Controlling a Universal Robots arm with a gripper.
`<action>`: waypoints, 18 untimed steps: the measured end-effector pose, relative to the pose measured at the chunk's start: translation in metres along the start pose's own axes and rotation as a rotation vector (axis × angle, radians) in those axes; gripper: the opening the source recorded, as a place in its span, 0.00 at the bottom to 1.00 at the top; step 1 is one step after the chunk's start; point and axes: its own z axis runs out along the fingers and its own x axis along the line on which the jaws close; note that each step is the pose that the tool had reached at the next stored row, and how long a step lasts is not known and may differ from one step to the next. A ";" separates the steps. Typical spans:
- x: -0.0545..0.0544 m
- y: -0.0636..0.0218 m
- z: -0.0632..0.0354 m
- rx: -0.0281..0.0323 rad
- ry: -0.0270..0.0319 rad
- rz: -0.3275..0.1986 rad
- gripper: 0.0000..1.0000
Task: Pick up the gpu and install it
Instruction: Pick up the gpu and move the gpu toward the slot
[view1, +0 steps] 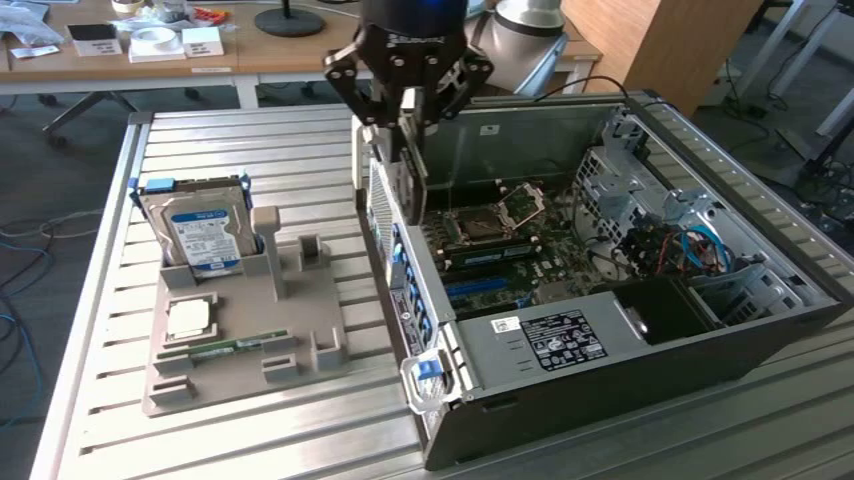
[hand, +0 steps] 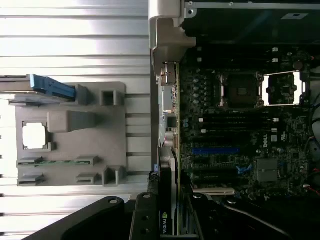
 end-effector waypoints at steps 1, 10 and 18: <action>-0.004 0.0002 0.0001 -0.0007 0.0000 0.000 0.27; -0.045 0.0014 0.0012 -0.0050 0.0002 0.000 0.27; -0.082 0.0026 0.0021 -0.0068 0.0003 0.000 0.27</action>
